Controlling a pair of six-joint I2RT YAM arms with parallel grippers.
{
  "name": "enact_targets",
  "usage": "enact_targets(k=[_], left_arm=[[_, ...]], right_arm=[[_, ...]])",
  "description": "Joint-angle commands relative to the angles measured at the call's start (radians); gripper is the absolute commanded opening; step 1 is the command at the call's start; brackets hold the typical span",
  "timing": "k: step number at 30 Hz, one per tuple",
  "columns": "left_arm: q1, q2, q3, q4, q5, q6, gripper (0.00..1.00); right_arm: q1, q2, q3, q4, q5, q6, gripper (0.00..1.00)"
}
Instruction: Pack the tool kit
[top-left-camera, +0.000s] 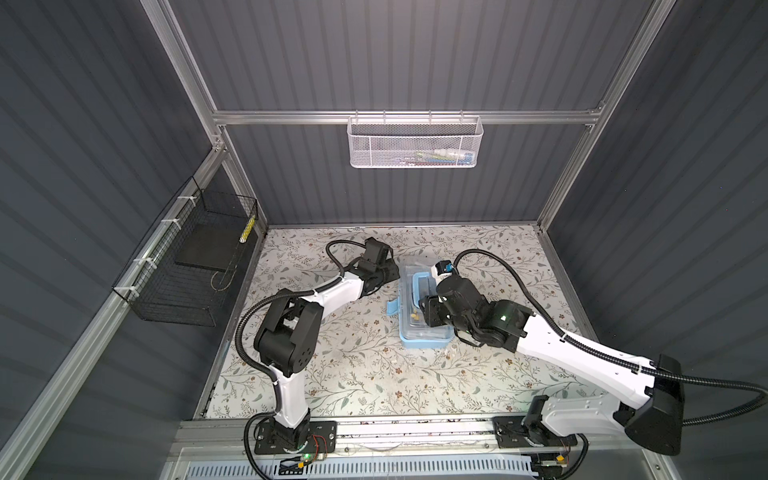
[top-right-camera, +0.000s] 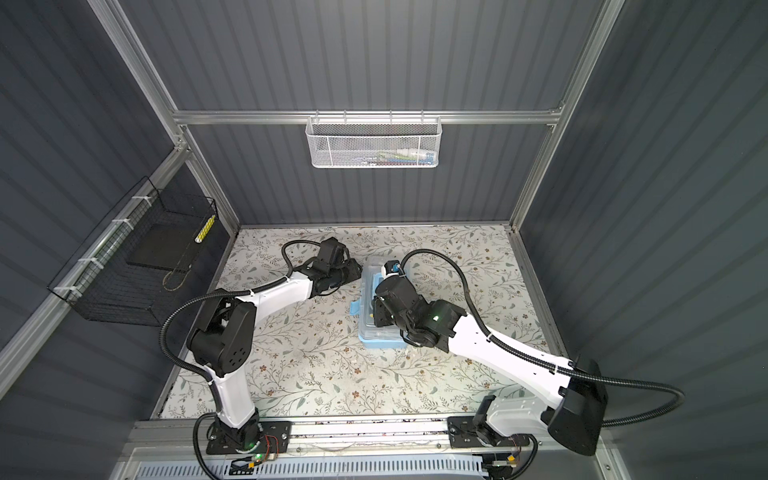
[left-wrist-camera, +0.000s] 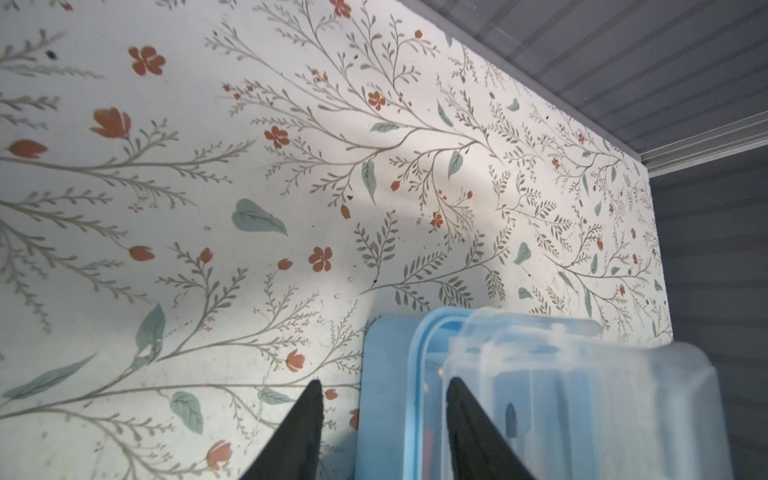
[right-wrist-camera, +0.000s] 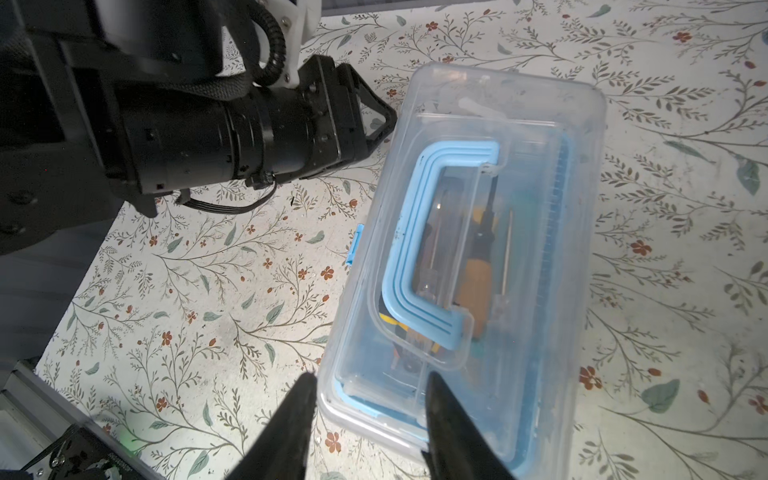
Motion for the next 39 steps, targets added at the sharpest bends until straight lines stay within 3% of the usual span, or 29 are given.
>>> enact_targets(k=[1,6,19,26,39], left_arm=[[0.016,-0.059,0.009,-0.039,-0.032,0.027,0.52],[0.042,-0.146,-0.076,-0.054,-0.050,0.063,0.55],[0.065,-0.433,-0.450,0.118,0.167,0.159,0.70],[0.122,-0.484,-0.641,0.303,0.327,0.105,0.72],[0.129,-0.455,-0.699,0.359,0.349,0.098,0.71]], right_arm=[[-0.015,-0.010,-0.023,0.033,-0.036,0.015,0.45],[-0.035,0.000,-0.037,0.049,-0.084,0.011,0.44],[-0.086,-0.056,-0.112,0.120,-0.271,-0.046,0.50],[-0.132,-0.086,-0.151,0.145,-0.320,-0.026,0.49],[-0.164,-0.068,-0.199,0.181,-0.330,0.035,0.44]])
